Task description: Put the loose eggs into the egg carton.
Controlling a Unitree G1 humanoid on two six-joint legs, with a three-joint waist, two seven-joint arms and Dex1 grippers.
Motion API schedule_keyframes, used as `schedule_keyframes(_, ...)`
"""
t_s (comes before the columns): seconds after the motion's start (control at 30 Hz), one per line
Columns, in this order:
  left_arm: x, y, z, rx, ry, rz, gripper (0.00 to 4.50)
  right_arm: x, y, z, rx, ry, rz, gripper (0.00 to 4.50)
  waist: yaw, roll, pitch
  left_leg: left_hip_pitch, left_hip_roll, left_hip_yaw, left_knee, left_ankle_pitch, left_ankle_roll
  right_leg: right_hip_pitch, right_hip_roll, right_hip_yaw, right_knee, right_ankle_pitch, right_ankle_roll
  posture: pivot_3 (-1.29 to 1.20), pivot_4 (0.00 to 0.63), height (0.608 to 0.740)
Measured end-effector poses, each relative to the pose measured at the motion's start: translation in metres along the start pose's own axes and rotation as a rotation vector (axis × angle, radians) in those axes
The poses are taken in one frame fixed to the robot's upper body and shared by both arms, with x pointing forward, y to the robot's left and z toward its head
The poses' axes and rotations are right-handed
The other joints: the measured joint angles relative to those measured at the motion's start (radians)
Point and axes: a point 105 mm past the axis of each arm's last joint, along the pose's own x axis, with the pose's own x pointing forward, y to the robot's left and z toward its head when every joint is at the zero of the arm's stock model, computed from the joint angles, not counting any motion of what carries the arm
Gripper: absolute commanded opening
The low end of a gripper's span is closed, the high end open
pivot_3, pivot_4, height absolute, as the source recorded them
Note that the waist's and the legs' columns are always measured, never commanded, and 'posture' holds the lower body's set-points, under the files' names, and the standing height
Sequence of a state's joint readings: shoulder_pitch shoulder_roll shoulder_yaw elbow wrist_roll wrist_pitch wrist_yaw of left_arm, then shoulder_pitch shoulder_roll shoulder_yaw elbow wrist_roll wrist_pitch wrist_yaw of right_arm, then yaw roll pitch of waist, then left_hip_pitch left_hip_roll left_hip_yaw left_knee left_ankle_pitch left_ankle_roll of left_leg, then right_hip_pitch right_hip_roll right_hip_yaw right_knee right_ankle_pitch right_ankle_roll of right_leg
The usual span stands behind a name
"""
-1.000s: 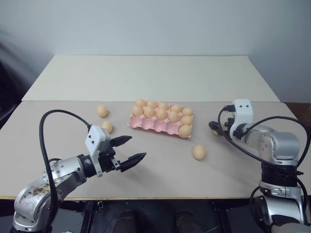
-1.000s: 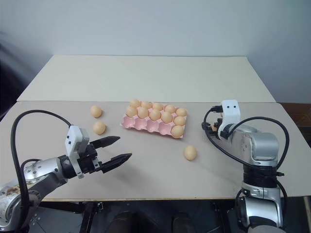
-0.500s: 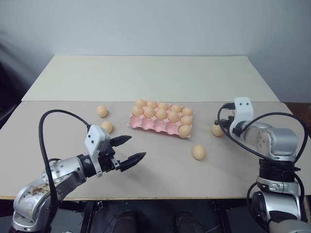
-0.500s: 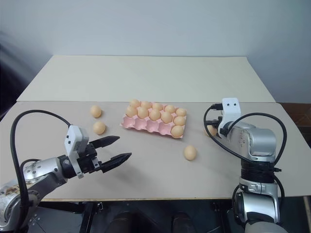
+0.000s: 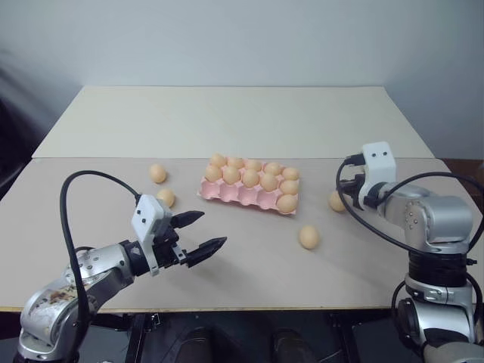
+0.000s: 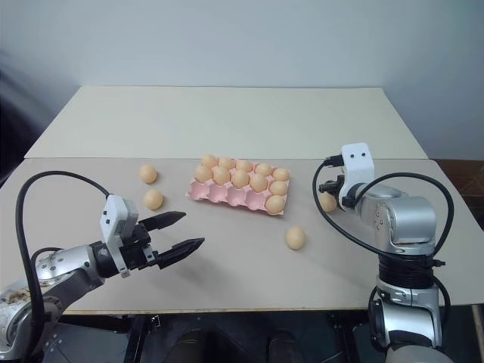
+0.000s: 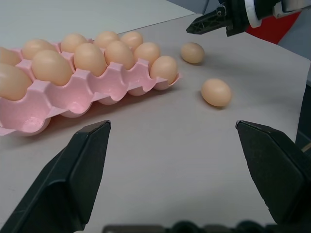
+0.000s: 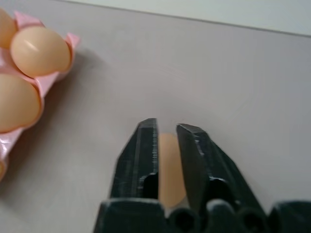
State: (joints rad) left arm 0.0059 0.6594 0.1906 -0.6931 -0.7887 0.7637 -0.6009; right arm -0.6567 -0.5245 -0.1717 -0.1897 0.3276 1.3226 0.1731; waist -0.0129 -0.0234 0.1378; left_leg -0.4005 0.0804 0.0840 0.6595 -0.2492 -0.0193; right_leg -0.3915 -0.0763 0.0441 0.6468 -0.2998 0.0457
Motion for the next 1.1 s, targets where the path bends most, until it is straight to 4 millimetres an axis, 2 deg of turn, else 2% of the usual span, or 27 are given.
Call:
schedule_keyframes(0.23, 0.001, -0.001, 0.001, 0.000, -0.005, -0.005, 4.50, 0.003, 0.000, -0.002, 0.049, 0.026, 0.002, 4.35, 0.000, 0.000, 0.000, -0.001, 0.000, 0.000, 0.000, 0.000, 0.000, 0.000, 0.000, 0.000, 0.000, 0.000, 0.000, 0.00, 0.150, 0.740)
schedule_keyframes(0.27, 0.001, -0.001, 0.001, 0.000, -0.005, -0.005, 4.50, 0.004, -0.001, -0.004, 0.056, 0.033, 0.000, 4.43, 0.000, 0.000, 0.000, -0.001, 0.000, 0.000, 0.000, 0.000, 0.000, 0.000, 0.000, 0.000, 0.000, 0.000, 0.000, 0.00, 0.150, 0.740)
schedule_keyframes(0.5, 0.001, -0.001, -0.001, -0.005, -0.002, -0.002, 4.50, 0.012, -0.009, -0.019, 0.084, 0.103, -0.034, 4.43, 0.000, 0.000, 0.000, -0.001, 0.000, 0.000, 0.000, 0.000, 0.000, 0.000, 0.000, 0.000, 0.000, 0.000, 0.000, 0.00, 0.150, 0.740)
schedule_keyframes(0.67, 0.001, 0.000, -0.001, -0.005, -0.002, 0.006, 4.50, 0.016, -0.007, -0.021, 0.065, 0.106, -0.027, 4.43, 0.000, 0.000, 0.000, -0.001, 0.000, 0.000, 0.000, 0.000, 0.000, 0.000, 0.000, 0.000, 0.000, 0.000, 0.000, 0.00, 0.150, 0.740)
schedule_keyframes(0.87, 0.001, 0.001, -0.001, -0.005, -0.001, 0.015, 4.50, 0.020, -0.002, -0.035, 0.055, 0.143, -0.015, 4.43, 0.000, 0.000, 0.000, -0.001, 0.000, 0.000, 0.000, 0.000, 0.000, 0.000, 0.000, 0.000, 0.000, 0.000, 0.000, 0.00, 0.150, 0.740)
schedule_keyframes(1.1, 0.001, 0.001, -0.001, -0.003, 0.001, 0.016, 4.50, 0.023, 0.002, -0.034, 0.036, 0.128, -0.014, 4.43, 0.000, 0.000, 0.000, -0.001, 0.000, 0.000, 0.000, 0.000, 0.000, -0.001, 0.000, 0.000, 0.000, 0.000, 0.000, 0.00, 0.150, 0.740)
